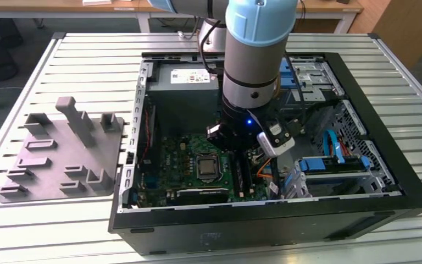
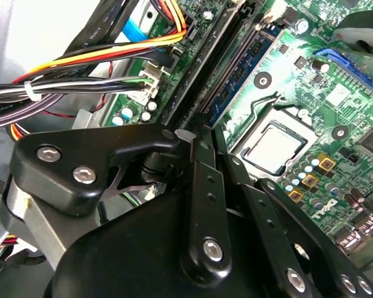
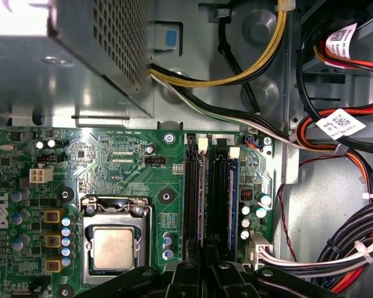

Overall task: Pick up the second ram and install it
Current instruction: 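Insert the second ram into the second slot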

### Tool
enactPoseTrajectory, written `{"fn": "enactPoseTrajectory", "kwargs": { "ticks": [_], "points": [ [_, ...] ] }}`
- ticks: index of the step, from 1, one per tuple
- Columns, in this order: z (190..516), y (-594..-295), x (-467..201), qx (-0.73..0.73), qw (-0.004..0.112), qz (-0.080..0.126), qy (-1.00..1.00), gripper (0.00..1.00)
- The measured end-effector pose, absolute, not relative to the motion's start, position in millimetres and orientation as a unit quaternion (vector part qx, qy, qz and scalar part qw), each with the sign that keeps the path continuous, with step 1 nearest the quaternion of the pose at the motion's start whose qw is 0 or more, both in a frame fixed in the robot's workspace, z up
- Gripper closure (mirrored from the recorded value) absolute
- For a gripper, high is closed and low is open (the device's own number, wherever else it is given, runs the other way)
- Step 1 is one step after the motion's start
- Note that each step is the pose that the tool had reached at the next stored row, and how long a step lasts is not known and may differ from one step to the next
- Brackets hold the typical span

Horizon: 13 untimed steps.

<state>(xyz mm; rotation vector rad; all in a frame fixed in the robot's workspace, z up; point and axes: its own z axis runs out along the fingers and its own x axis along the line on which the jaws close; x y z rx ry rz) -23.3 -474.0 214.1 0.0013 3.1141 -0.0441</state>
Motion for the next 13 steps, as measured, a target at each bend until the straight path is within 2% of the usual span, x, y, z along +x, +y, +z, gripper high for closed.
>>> {"fn": "enactPoseTrajectory", "kwargs": {
  "ticks": [13],
  "points": [
    [209.7, -473.9, -23.3, 0.004, 0.013, -0.014, 1.000, 0.86]
  ]
}}
